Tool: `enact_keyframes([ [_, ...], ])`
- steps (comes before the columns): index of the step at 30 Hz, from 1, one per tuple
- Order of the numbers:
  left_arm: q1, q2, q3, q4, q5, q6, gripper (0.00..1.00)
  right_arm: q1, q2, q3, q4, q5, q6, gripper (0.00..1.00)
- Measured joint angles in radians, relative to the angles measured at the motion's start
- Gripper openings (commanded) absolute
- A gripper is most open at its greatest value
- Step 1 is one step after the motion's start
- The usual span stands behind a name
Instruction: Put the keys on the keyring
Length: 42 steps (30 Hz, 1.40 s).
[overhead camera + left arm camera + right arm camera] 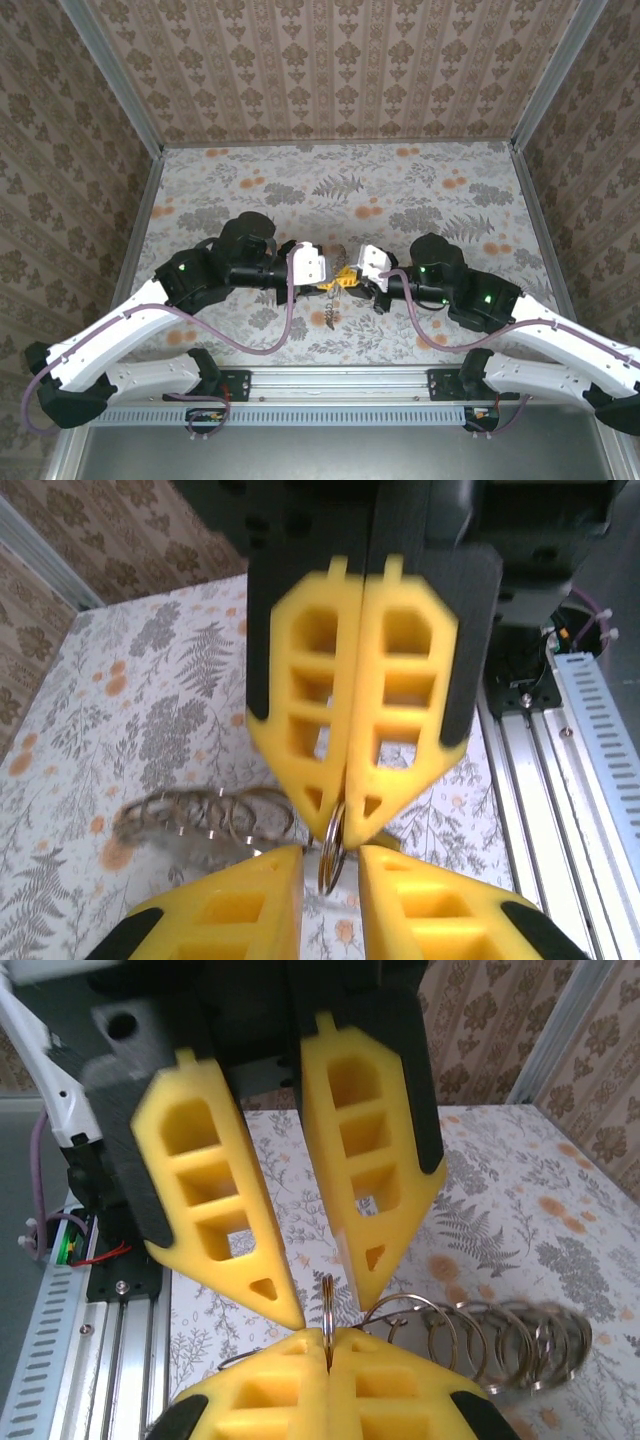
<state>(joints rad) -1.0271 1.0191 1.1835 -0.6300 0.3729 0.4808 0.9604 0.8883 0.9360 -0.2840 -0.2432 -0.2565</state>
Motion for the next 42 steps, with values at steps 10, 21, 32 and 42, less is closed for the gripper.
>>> enact_keyframes([
  [10,0.000,0.015,0.059,-0.078,-0.032,0.037,0.21,0.006,-0.016,0.000,0.015,-0.014,-0.006,0.00],
  [21,-0.001,0.025,0.068,-0.130,-0.033,0.048,0.21,0.016,0.013,0.000,0.013,-0.014,-0.014,0.00],
  [32,-0.001,0.029,0.101,-0.141,-0.011,0.052,0.21,0.021,0.034,0.000,0.005,0.018,-0.026,0.00],
  [42,-0.002,0.048,0.101,-0.140,-0.011,0.055,0.22,0.026,0.035,0.000,0.003,0.024,-0.026,0.00],
])
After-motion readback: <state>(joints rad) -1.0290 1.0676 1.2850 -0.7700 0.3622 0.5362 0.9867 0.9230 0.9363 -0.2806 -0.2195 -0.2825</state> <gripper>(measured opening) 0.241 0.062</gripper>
